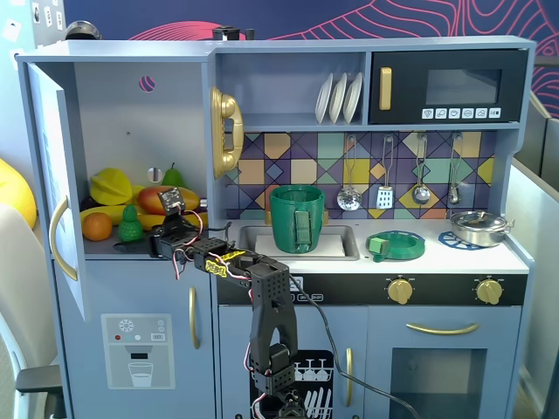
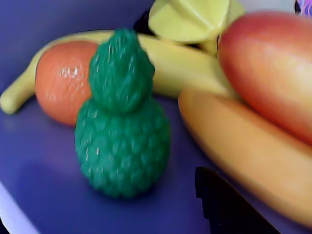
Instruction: Pick up the green pineapple from the left cabinet and place it in the green recipient
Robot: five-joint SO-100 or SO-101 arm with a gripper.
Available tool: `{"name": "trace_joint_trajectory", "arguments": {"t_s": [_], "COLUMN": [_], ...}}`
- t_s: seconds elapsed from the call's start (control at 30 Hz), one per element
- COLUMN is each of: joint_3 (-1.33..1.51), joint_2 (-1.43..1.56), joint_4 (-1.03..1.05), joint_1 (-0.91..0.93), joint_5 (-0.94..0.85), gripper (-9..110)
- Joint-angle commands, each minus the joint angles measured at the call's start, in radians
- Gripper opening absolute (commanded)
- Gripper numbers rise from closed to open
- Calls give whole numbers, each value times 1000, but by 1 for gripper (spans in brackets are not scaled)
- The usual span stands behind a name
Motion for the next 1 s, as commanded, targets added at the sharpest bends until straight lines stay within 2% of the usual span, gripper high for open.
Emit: {"name": "trace_joint_trajectory", "arguments": {"t_s": [0.0, 0.77, 0.87, 0.97], "joint_3": [-114, -379, -396, -397], "joint_2": [-12, -247, -265, -275], "joint_4": [-58, -69, -67, -66], "joint_1": [5, -12, -18, -26], "joint_5": [-8, -32, -23, -32], "gripper": [49, 48, 44, 34]}}
